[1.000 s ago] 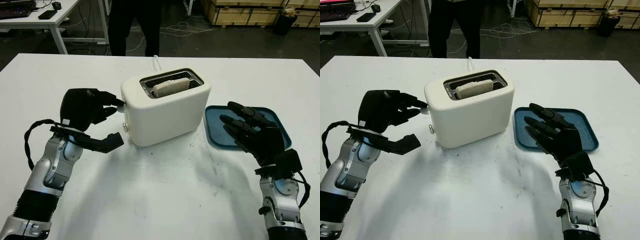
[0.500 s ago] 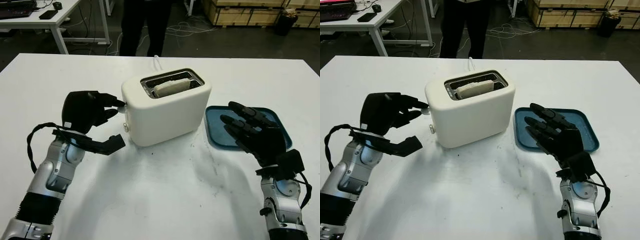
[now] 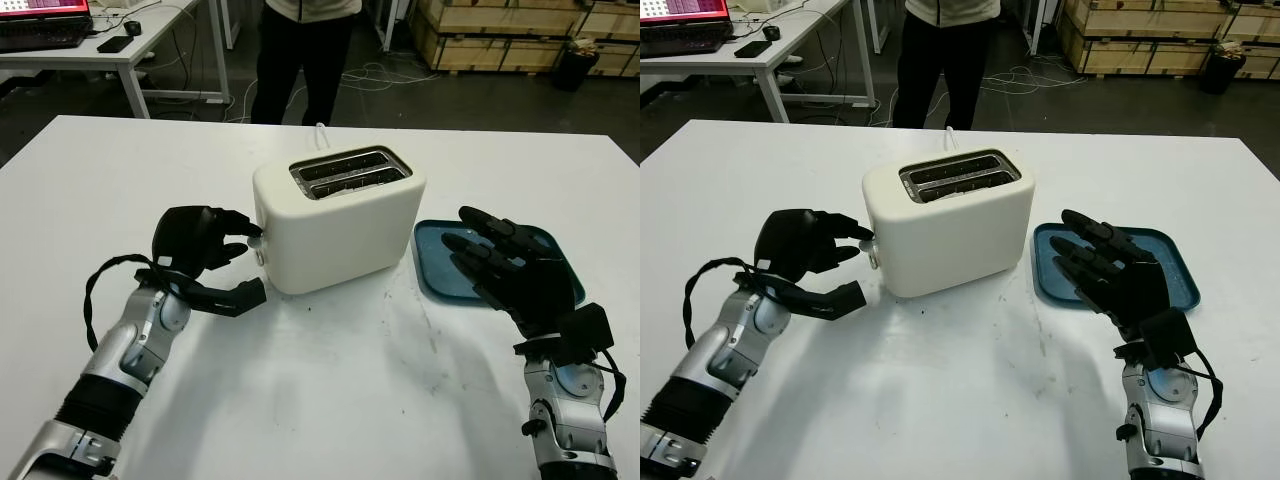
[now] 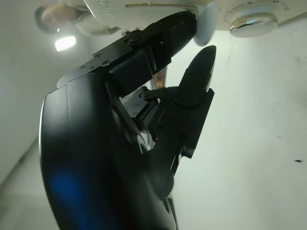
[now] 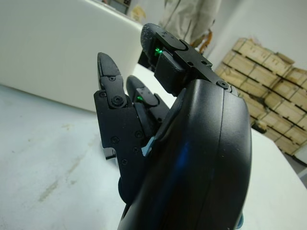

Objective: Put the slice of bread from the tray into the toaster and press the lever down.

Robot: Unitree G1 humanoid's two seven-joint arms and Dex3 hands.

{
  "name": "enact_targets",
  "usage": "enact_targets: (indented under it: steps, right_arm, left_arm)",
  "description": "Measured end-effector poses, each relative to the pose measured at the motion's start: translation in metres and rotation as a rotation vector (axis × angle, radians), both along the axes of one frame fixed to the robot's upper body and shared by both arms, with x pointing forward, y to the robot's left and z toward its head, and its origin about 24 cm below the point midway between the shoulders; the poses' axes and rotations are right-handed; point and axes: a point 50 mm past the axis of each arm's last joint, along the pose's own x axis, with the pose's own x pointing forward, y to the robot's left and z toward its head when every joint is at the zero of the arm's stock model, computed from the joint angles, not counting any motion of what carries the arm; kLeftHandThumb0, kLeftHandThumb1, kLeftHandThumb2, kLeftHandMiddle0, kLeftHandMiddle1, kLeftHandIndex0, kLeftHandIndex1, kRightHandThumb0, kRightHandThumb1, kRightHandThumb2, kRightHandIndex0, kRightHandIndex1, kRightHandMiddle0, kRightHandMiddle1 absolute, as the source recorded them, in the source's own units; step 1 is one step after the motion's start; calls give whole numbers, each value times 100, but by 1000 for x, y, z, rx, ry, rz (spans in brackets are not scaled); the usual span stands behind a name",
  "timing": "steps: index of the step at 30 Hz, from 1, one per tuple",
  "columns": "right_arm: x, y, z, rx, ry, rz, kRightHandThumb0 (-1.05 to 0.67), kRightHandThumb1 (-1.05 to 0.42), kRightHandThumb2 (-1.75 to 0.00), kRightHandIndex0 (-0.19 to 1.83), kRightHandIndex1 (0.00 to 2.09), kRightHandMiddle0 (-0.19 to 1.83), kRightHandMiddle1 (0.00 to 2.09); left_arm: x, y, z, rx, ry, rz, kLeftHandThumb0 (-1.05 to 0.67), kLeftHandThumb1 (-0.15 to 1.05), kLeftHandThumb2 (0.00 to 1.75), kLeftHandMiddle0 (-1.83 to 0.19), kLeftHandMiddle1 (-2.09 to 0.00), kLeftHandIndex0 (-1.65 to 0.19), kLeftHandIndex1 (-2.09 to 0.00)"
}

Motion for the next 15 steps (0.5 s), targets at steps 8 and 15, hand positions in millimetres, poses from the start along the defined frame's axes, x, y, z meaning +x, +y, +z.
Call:
enact_targets:
  steps: [8, 15]
  right_arm:
    - [-1, 1, 4, -3, -11, 2, -27, -92, -9, 82, 0, 74, 0]
    - [-1, 1, 4, -3, -12, 3, -29, -92, -9, 81, 0, 75, 1]
  left_arm:
    - [8, -2, 23, 216, 67, -112, -18, 71, 0, -105, -96, -137, -4]
    - [9, -2, 34, 271, 86, -145, -23, 74, 0, -108, -84, -136, -2]
